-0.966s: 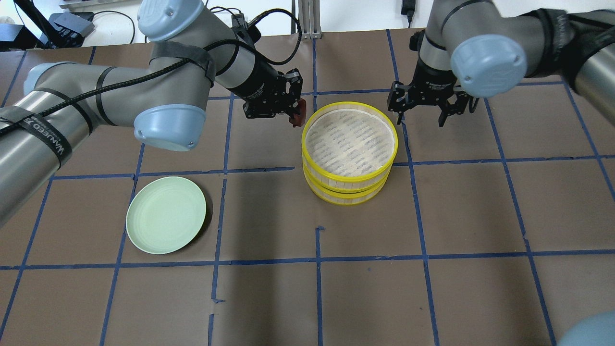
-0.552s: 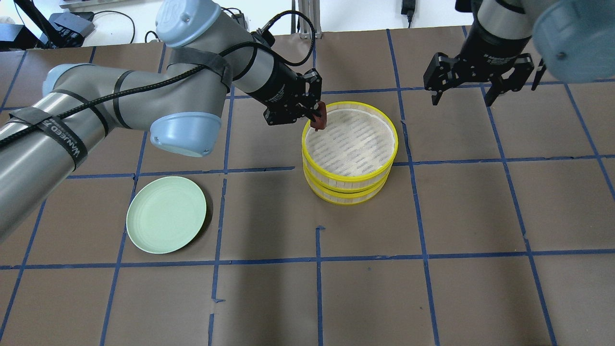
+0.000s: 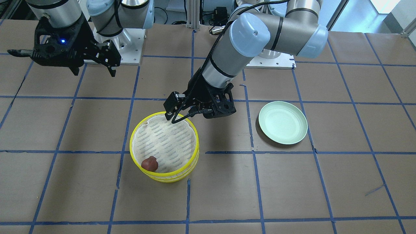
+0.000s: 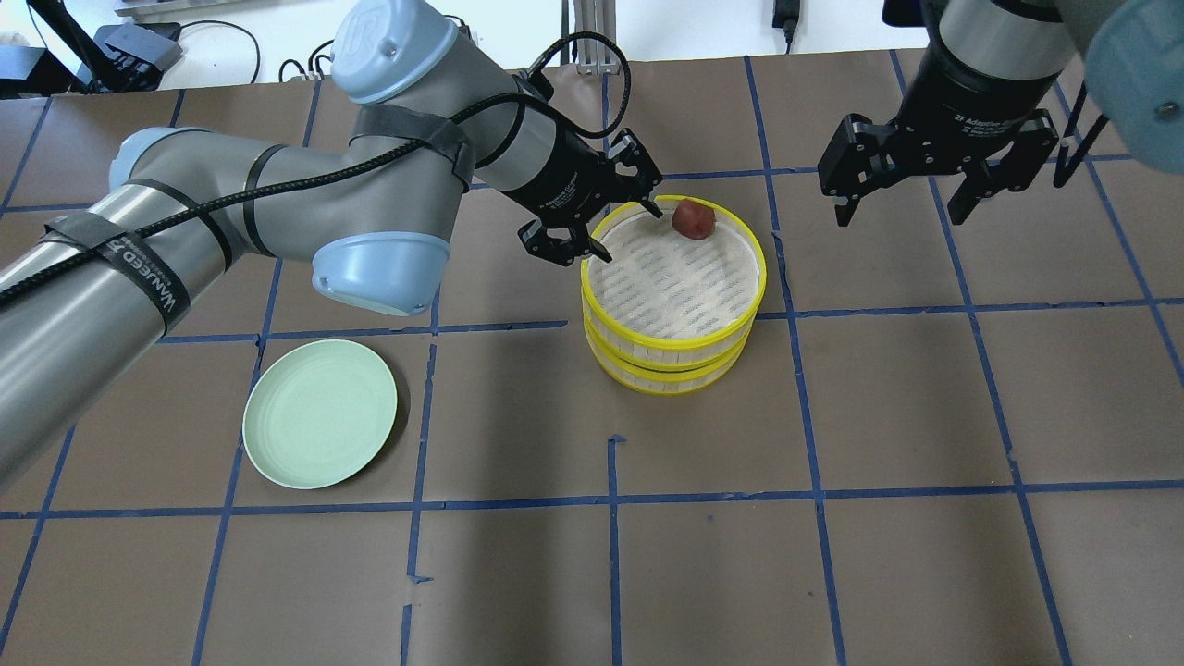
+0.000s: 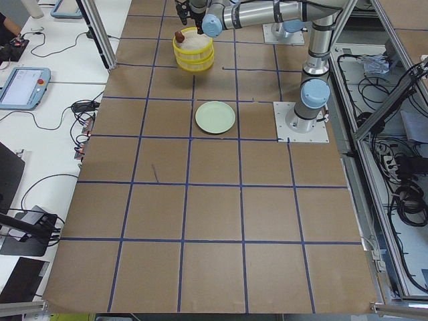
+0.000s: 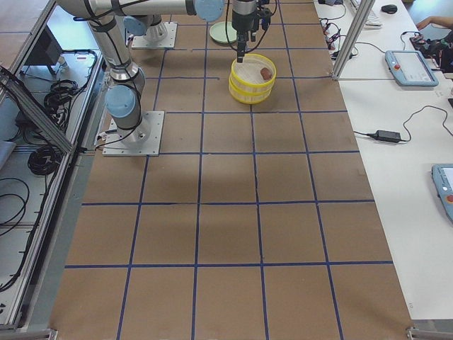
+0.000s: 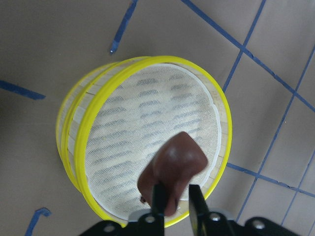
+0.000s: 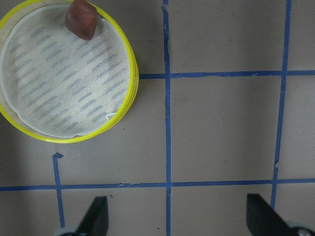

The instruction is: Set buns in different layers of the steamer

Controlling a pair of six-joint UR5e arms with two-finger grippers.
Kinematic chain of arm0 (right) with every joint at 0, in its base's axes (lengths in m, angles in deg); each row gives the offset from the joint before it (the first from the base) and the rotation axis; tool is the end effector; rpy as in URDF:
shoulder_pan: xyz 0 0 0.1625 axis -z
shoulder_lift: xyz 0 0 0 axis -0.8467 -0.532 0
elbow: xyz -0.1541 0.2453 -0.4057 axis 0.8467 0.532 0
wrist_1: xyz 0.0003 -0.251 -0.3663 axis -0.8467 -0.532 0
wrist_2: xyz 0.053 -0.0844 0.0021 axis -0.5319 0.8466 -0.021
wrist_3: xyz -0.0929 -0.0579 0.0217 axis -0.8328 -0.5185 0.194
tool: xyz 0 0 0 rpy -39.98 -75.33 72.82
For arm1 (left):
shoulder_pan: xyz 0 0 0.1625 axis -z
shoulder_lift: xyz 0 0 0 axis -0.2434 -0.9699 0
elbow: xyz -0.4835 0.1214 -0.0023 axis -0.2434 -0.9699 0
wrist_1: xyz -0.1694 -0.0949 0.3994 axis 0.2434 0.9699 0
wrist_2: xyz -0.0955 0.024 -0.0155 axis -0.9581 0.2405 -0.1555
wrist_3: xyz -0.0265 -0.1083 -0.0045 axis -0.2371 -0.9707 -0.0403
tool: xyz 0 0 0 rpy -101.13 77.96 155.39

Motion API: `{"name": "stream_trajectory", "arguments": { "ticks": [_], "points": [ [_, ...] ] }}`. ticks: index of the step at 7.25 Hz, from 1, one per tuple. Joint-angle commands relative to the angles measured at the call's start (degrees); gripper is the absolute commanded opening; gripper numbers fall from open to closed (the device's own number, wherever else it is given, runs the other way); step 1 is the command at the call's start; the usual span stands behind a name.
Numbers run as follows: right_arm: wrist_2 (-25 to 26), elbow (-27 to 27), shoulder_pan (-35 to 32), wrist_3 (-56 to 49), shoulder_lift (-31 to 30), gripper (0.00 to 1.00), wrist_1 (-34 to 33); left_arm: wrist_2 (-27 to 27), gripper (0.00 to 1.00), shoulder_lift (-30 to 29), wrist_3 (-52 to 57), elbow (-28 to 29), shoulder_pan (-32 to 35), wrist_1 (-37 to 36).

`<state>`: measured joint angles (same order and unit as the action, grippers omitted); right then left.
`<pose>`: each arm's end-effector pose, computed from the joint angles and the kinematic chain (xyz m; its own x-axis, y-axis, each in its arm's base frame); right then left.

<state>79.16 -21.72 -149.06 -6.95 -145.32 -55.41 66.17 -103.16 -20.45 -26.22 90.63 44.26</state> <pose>0.1432 -0.5079 0.5712 -1.0000 0.0027 0.0071 0.0029 0.9993 0.0381 -0.3370 -0.5651 0.4339 -0.7922 -0.3586 0.4938 -0.3682 0.9261 0.0819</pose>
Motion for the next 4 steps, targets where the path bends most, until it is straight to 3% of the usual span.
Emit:
{"name": "stream_trajectory", "arguments": {
  "ticks": [1, 3, 4],
  "points": [
    [0.2, 0.6, -1.0, 0.0, 0.8, 1.00, 1.1, 4.0, 1.00, 1.2, 18.6, 0.2, -4.2, 2.7],
    [-0.1, 0.7, -1.0, 0.0, 0.8, 1.00, 1.1, 5.2, 1.00, 4.6, 38.2, 0.6, -13.0, 14.8],
    [-0.2, 0.8, -0.7, 0.0, 0.8, 1.00, 1.2, 10.0, 1.00, 7.2, 48.6, 1.3, -17.8, 21.7]
  ]
}}
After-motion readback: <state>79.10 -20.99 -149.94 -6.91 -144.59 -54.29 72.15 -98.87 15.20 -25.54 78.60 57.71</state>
